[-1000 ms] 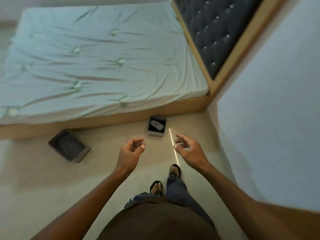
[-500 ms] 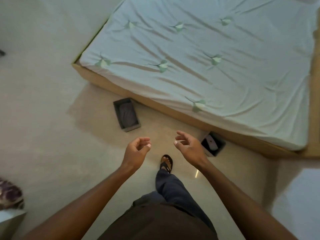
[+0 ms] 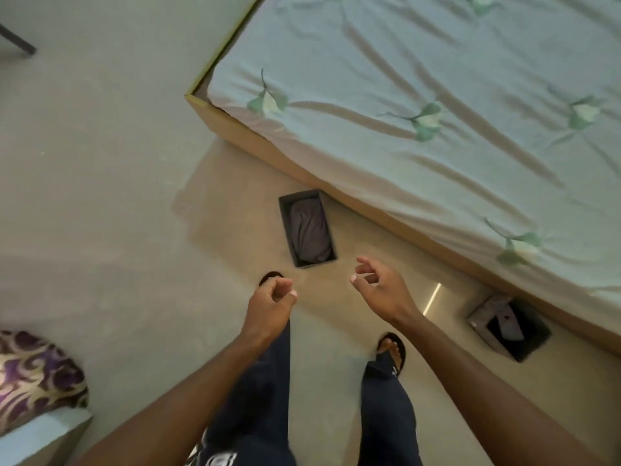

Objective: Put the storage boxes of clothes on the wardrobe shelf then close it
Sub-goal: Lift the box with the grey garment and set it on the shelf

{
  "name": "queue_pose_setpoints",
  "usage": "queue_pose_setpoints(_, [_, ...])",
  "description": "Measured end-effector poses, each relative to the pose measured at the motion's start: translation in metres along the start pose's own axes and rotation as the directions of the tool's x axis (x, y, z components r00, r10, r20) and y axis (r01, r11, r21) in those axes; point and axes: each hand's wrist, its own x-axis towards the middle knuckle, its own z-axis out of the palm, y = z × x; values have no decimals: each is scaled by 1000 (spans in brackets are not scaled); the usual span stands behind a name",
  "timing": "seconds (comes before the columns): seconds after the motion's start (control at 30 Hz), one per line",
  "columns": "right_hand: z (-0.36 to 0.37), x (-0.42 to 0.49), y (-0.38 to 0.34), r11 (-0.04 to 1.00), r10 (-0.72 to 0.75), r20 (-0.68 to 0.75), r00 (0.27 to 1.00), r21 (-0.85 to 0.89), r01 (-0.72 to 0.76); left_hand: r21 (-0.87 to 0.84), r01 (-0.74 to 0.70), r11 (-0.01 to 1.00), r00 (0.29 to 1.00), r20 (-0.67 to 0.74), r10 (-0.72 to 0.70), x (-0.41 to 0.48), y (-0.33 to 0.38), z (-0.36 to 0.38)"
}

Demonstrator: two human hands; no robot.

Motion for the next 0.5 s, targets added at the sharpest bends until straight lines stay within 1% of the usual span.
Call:
queue_pose_setpoints(0.07, [30, 48, 16, 997, 73, -29, 997, 5, -73, 96, 19, 995, 998, 60, -25, 57, -15, -6])
queue_pose_setpoints(0.17, [76, 116, 51, 986, 161, -47, 986, -39, -163, 241, -1, 971, 987, 155, -37, 143, -42, -6])
queue_pose_setpoints(0.23, [106, 158, 78, 978, 184, -35, 982, -95, -187, 343, -29, 939, 975, 217, -49, 199, -62, 0])
queue_pose_setpoints(0.33, [150, 227, 132, 964, 152, -40, 988, -214, -157, 468, -70, 881, 963, 261, -62, 284, -101, 21])
queue_pose_setpoints(0.37, [160, 246, 145, 955, 134, -51, 990, -259, -142, 486, -79, 870, 960, 271, -64, 306, -110, 28])
queue_pose_setpoints(0.43, [182, 287, 177, 918, 146, -100, 984, -358, -172, 494, -97, 864, 953, 295, -62, 352, -135, 47])
queue_pose_setpoints(0.5, [196, 321, 200, 867, 168, -110, 980, -457, -200, 496, -104, 862, 950, 307, -62, 388, -154, 64])
